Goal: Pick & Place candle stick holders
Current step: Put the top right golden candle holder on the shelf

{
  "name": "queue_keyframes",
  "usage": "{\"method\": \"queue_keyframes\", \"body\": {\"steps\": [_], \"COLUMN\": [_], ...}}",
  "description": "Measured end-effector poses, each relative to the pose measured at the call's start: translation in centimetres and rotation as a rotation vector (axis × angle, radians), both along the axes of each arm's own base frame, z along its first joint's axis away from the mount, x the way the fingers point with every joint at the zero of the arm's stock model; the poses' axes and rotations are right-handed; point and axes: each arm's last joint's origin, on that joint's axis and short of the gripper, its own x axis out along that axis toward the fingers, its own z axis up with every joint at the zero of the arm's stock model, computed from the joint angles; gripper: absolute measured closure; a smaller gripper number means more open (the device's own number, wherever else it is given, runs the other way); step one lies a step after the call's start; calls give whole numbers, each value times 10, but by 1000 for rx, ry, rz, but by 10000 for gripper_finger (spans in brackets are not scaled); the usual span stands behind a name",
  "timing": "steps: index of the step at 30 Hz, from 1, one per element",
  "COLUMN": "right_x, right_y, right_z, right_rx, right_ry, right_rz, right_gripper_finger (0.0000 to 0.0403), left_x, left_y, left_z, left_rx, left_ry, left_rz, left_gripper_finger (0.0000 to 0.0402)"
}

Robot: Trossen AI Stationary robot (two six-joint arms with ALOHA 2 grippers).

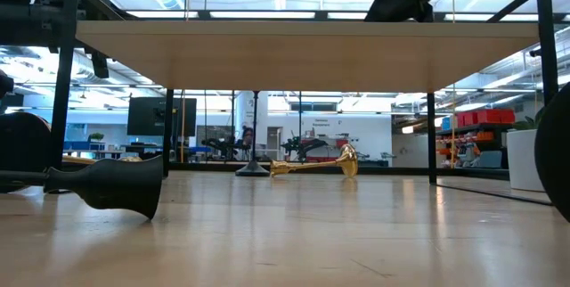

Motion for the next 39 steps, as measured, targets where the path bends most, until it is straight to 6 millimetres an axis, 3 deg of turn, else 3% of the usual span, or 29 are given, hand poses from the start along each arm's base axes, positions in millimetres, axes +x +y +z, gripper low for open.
{"method": "queue_keyframes", "body": {"steps": [27,39], "right_x": [-8,-6], "right_y": [6,4], "right_z": [-4,-24], "right_rx": [-88,-79], "right_ry": [19,-16], "right_rz": [-117,-121], "right_gripper_finger": [395,338], "left_x": [0,0], "left_y": [0,0], "left_z": [0,0], "left_rx": [0,0], "left_ry": [0,0], "left_rz": [0,0], "left_gripper_finger": [293,293]}}
